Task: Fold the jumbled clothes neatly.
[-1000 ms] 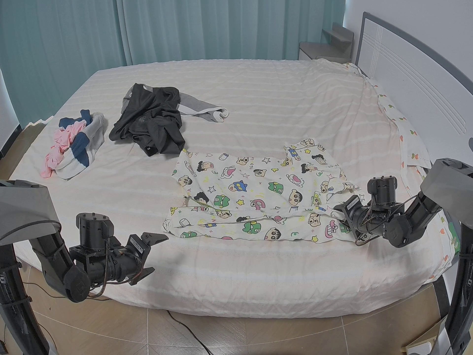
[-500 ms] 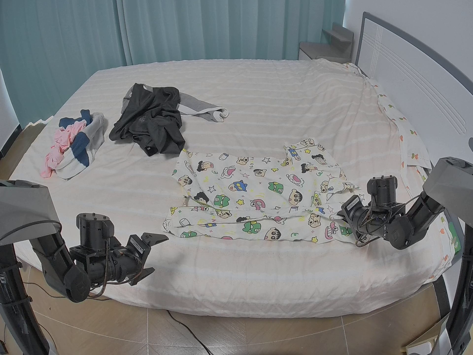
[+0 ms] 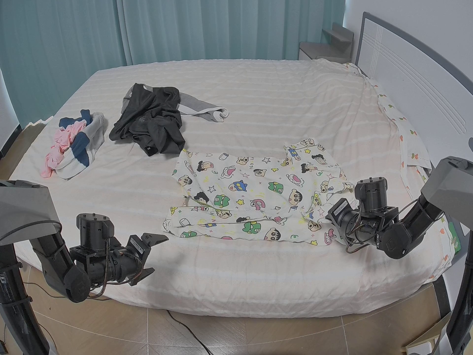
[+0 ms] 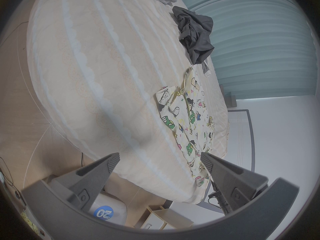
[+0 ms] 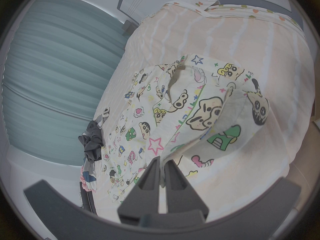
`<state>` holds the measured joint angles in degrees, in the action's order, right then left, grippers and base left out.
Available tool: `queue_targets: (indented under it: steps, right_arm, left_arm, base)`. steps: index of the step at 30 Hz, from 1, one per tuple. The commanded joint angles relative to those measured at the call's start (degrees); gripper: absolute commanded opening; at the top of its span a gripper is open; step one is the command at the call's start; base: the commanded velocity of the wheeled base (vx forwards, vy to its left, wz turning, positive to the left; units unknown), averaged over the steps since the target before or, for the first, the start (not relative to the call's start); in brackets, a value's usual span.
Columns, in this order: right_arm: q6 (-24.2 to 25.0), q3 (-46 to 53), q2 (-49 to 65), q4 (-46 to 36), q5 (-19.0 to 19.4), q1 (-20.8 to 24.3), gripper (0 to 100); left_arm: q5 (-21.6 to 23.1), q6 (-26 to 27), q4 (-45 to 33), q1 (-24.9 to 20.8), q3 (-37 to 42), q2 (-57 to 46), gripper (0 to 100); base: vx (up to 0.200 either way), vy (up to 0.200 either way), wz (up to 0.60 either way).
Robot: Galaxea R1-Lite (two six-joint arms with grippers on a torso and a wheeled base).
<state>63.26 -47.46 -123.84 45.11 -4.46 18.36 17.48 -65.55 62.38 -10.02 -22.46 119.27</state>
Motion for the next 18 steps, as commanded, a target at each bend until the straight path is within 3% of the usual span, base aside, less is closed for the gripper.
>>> queue_targets:
  steps: [1, 8, 9, 18]
  right_arm:
    - [0.1, 0.6, 0.1, 0.0, -1.2, 1.2, 0]
    - [0.9, 1.1, -0.3, 0.1, -1.5, 1.0, 0]
    - [1.0, 1.1, -0.3, 0.1, -1.4, 1.0, 100]
    - [2.9, 5.0, 0.4, 0.2, -1.3, 0.7, 100]
  left_arm:
    - [0.0, 0.0, 0.0, 0.0, 0.0, 0.2, 100]
    - [-0.1, 0.0, 0.0, 0.0, 0.0, 0.2, 100]
    - [-0.1, 0.0, 0.0, 0.0, 0.0, 0.2, 100]
    - [-1.8, 0.1, 0.1, -0.5, 0.0, 0.9, 100]
  base:
    - [0.000, 0.000, 0.00]
    - [0.000, 0.000, 0.00]
    - [0.000, 0.000, 0.00]
    - [0.000, 0.000, 0.00]
